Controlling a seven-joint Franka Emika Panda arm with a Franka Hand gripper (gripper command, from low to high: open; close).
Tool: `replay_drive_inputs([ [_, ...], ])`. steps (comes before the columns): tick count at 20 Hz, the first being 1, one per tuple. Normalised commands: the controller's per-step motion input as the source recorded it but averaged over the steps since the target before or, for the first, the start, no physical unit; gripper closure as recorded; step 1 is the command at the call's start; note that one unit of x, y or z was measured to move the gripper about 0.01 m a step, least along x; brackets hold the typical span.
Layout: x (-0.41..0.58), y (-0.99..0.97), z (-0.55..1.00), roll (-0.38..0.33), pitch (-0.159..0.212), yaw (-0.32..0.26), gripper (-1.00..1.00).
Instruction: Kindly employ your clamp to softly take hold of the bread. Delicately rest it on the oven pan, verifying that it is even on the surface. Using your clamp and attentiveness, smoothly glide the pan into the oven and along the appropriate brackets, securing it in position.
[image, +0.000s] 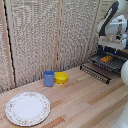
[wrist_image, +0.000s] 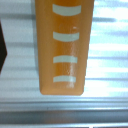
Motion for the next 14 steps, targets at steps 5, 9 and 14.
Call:
replay_drive_inputs([
  [5, -0.031, 0.59, 0.90, -0.030, 0.040, -0.006, -1.00],
  [9, 0.000, 0.71, 0.84, -0.014, 0.127, 0.063, -1.00],
  [14, -0.026, 0.50, 0.46, -0.168, 0.152, 0.083, -1.00],
])
